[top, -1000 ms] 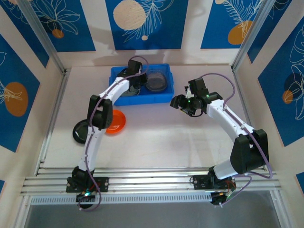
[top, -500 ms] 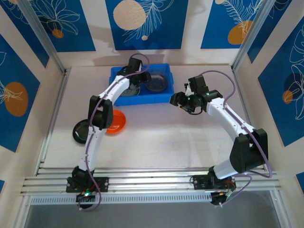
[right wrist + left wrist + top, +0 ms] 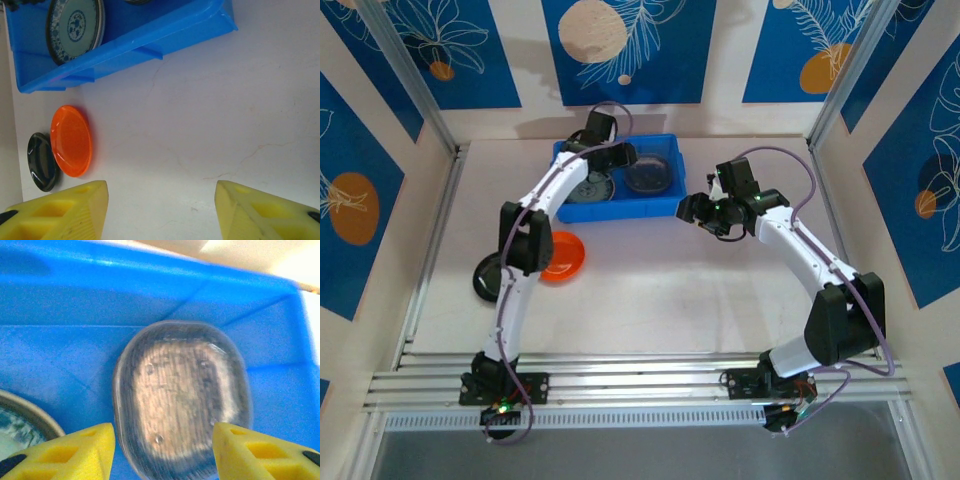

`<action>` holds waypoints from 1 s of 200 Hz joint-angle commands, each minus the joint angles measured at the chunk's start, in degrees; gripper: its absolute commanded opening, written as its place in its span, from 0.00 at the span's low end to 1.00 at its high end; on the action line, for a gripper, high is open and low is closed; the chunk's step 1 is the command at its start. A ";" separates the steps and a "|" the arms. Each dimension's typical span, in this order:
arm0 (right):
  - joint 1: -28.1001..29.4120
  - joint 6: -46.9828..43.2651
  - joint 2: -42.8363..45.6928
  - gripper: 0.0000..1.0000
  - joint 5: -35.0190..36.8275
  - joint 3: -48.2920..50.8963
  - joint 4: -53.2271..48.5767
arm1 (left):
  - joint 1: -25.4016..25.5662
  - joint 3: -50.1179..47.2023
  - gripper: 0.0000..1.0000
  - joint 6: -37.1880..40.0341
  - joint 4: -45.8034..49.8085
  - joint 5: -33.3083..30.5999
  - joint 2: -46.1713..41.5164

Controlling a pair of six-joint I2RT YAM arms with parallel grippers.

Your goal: Place the plates into the plastic bin on the countertop

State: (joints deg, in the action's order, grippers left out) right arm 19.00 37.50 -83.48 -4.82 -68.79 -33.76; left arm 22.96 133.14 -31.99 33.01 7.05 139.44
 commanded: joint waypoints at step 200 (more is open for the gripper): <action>17.57 6.28 -0.18 0.55 2.25 14.68 27.43 | 12.94 -86.06 0.79 -6.16 -4.45 -15.23 -86.36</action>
State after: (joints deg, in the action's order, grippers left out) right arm 36.27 40.77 -81.56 -0.34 -55.64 -12.69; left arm 35.77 53.06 -30.68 28.12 -7.60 58.35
